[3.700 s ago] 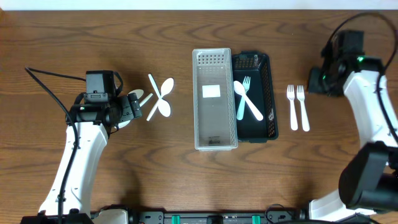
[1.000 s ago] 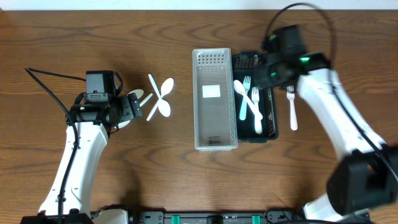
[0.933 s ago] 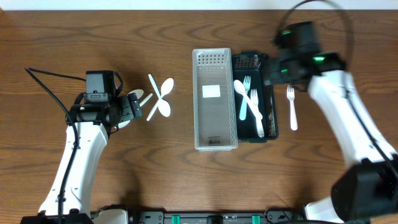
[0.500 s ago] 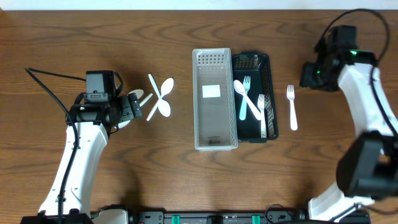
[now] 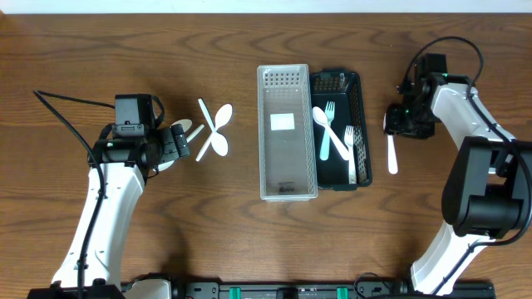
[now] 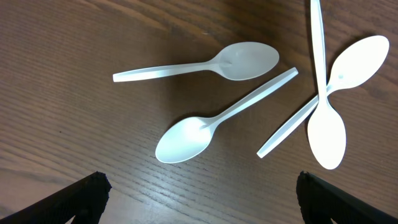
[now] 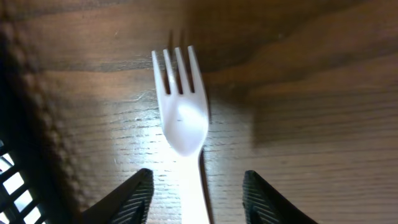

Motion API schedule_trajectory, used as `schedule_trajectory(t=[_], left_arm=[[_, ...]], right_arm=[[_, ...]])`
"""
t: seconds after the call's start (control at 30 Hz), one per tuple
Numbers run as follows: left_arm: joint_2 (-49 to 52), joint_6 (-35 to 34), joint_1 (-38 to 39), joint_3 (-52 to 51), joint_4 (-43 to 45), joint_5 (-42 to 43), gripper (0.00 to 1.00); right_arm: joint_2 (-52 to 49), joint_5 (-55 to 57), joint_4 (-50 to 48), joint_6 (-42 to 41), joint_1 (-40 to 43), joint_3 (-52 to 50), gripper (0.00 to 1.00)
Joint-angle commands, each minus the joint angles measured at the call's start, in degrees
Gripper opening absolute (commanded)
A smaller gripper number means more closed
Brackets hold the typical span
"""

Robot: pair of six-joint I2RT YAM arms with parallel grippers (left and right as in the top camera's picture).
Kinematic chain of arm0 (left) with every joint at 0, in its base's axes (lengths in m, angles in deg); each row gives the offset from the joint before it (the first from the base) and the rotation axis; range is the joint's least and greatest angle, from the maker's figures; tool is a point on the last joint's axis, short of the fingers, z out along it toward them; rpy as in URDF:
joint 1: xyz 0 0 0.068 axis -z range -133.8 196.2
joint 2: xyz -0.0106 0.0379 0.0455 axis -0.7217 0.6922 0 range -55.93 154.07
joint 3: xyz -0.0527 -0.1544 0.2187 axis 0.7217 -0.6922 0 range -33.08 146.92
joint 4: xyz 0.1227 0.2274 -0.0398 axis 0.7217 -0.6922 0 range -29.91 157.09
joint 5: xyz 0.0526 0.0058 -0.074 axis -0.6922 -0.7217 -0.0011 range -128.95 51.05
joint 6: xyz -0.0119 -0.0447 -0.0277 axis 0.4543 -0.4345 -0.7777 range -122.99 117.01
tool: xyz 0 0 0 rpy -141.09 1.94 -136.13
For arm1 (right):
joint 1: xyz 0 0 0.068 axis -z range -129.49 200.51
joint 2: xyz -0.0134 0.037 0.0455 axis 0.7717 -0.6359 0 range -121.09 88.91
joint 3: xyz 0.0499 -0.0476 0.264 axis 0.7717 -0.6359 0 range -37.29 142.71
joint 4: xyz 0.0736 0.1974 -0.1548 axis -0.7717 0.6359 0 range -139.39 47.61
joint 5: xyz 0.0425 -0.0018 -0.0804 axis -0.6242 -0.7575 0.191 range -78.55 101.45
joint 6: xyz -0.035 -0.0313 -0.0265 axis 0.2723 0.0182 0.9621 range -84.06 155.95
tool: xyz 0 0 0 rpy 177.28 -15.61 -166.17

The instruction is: Pack container

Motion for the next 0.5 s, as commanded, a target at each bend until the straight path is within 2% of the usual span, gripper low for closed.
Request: schedule_trajectory(t=[0.0, 0.07, 0.33, 0.47], left_arm=[[0.22, 0.74, -0.24, 1.09, -0.02, -0.26, 0.98], [0.22, 0.74, -0.24, 1.09, -0.02, -0.26, 0.98], [0.22, 0.74, -0.24, 1.09, -0.02, -0.26, 0.98], [0.22, 0.74, -0.24, 1.11, -0.02, -0.26, 0.98]], right_arm=[[-0.74, -0.24, -0.28, 0.85, -1.01, -0.83, 0.45], [-0.74, -0.24, 0.02, 0.87, -1.03, -0.87, 0.41], [-0.74, 2.36, -1.20, 0.76, -1.11, -4.35, 0.43], [-0.74, 2.38, -2.43, 0.66, -1.09, -5.40, 0.31]])
